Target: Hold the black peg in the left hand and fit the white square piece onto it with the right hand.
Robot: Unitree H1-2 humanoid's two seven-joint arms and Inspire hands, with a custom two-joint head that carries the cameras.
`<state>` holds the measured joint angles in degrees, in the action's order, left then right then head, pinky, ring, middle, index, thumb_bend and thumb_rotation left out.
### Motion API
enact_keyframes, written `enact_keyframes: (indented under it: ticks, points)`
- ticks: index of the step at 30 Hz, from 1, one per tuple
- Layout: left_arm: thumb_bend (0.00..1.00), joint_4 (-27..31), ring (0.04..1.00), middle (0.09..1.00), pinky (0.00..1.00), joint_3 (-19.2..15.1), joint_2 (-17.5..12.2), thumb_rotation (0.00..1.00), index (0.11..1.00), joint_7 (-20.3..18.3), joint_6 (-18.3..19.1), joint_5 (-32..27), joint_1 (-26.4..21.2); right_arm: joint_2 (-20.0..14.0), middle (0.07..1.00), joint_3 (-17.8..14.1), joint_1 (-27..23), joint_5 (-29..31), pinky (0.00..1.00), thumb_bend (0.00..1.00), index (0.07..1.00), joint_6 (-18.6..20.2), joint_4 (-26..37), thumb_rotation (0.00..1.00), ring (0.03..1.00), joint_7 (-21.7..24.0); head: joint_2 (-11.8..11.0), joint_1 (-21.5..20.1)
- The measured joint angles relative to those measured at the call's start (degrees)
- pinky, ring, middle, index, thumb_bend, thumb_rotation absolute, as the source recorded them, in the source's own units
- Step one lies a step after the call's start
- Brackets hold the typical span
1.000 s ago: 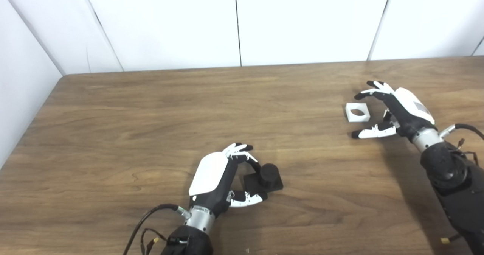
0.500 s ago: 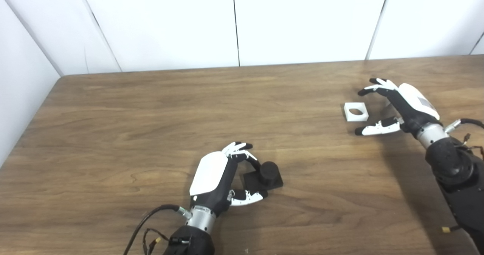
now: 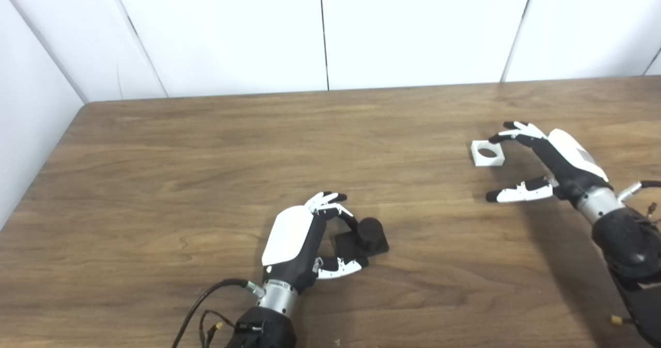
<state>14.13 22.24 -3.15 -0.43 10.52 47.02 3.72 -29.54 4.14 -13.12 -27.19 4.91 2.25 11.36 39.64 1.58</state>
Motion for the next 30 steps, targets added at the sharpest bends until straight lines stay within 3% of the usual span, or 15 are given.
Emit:
enact_keyframes:
  ticks: [3, 10, 23, 30]
  points:
    - [0.50, -0.11, 0.927, 0.866, 0.81, -0.12, 0.17, 0.07, 0.492, -0.07, 0.04, -0.08, -0.07, -0.38, 0.936, -0.28, -0.05, -0.30, 0.93, 0.89, 0.765, 1.16, 2.75, 0.24, 0.982, 0.55, -0.18, 0.00]
    - [0.50, -0.04, 0.926, 0.863, 0.80, -0.13, 0.19, 0.07, 0.492, -0.71, 0.16, -0.11, -0.28, -0.92, 0.945, -0.24, -1.12, -0.47, 0.93, 0.89, 0.770, 1.64, 2.63, 0.26, 0.989, 1.49, -0.18, 0.09]
    - [0.50, -0.04, 0.934, 0.871, 0.81, -0.13, 0.28, 0.07, 0.493, -0.75, 0.24, 0.01, -0.28, -0.93, 0.942, -0.18, -5.31, -0.95, 0.97, 0.88, 0.774, 1.33, -3.06, 0.27, 0.989, 1.61, -0.18, 0.09]
    - [0.50, 0.42, 0.940, 0.874, 0.83, -0.10, 0.29, 0.07, 0.494, -1.87, 0.79, -0.09, -0.28, -1.07, 0.936, 0.88, -8.37, -2.44, 0.93, 0.88, 0.771, 1.35, -5.98, 0.27, 0.981, 1.63, -0.09, 0.00]
